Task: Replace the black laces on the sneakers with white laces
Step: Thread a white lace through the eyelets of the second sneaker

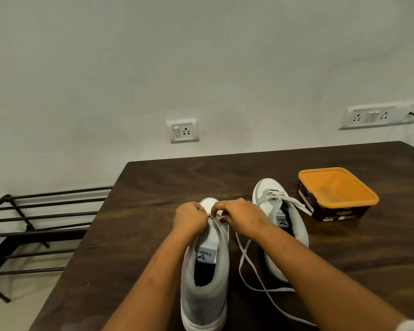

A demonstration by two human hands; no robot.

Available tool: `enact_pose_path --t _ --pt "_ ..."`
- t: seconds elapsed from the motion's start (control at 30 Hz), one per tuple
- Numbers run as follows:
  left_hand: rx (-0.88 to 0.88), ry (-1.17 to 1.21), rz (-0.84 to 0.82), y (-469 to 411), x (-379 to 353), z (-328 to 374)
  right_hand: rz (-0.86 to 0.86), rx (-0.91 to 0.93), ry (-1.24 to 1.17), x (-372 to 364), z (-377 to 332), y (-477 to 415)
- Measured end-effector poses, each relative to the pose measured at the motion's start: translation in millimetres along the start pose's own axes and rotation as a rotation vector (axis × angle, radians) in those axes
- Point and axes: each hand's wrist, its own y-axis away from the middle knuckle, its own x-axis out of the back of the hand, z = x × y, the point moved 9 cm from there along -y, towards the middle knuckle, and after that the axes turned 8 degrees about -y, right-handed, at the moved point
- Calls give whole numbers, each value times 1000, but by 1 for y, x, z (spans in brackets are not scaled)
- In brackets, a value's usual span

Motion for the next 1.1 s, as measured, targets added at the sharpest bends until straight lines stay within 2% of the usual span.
enact_pose_path --t 0.13,0.27,0.33,0.37,0.47,0.53,0.57,0.63,0.73,0.87,0.97,1.03,1.1 --pt "185 703 -80 3 6 -22 -20 -11 -67 -2 3 1" --pt "160 1352 -55 18 23 -2 -41 -8 -98 -5 3 0" --pt "127 1493 -26 19 33 5 -59 -7 -117 -7 5 -1" --pt "84 1396 -3 16 38 5 -69 -8 -128 -7 5 0" --pt "-232 515 53 12 46 19 -78 2 -167 -8 5 -3" --pt "-381 14 -64 15 17 26 -81 3 -178 -9 7 -5" --pt "-398 -170 -134 15 1 22 -86 2 -180 -9 8 -6" --pt "-385 -359 -176 16 -11 16 -96 4 -191 -11 10 -7" --pt "-400 -401 -21 14 1 21 -107 -6 -222 -12 13 -7" --pt "-429 -388 105 20 8 31 -130 -7 -290 -13 15 -7" --pt "-353 -281 177 16 15 24 -129 -37 -302 -15 17 -8" --pt "-294 -37 210 11 21 17 -130 -41 -295 -16 17 -8" --pt "-183 510 254 8 39 5 -138 -50 -288 -17 19 -9"
